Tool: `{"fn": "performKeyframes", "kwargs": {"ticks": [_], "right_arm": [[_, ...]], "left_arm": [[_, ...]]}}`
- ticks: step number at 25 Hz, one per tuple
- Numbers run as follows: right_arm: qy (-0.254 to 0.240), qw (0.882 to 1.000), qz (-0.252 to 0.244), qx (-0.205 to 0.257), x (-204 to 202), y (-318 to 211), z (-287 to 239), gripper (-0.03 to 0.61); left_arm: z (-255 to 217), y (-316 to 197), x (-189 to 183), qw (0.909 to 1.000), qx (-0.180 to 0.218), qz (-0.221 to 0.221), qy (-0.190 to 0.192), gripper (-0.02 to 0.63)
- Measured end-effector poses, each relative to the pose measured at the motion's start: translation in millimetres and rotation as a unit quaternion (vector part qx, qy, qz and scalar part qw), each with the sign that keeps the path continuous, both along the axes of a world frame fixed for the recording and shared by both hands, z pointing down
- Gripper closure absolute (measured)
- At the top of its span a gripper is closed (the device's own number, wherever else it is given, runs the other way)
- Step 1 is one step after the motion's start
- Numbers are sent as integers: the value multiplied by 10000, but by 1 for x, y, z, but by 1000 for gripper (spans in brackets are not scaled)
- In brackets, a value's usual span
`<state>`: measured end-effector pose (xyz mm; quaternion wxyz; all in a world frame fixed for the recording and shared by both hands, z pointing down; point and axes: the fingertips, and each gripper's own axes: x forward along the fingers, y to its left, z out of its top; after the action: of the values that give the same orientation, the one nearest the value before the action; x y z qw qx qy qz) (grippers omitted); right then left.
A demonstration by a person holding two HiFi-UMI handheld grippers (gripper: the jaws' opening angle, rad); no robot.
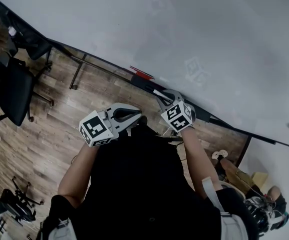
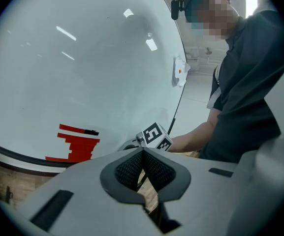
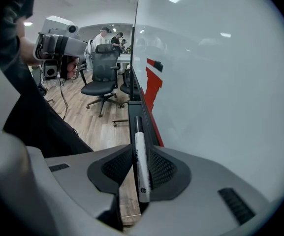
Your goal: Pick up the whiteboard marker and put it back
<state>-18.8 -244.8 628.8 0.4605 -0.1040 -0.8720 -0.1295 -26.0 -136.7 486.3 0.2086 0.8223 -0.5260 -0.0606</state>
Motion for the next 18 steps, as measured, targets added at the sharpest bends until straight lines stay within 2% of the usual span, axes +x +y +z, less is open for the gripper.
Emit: {"fn": "performKeyframes", "kwargs": {"ticks": [6,11,18], "right_arm": [[63,9997,-13,-249,-1,0,4,494],[93,9996,-274,-49,-1,1,2,502],[-147,9995,-262,-25,-4,1,-7,503]], "left_arm": [[3,-1,1,10000,-20,7,40,601],[3,1,0,10000,-16,-20,44,601],[4,2,-3,10000,-8,-76,63,601]]}}
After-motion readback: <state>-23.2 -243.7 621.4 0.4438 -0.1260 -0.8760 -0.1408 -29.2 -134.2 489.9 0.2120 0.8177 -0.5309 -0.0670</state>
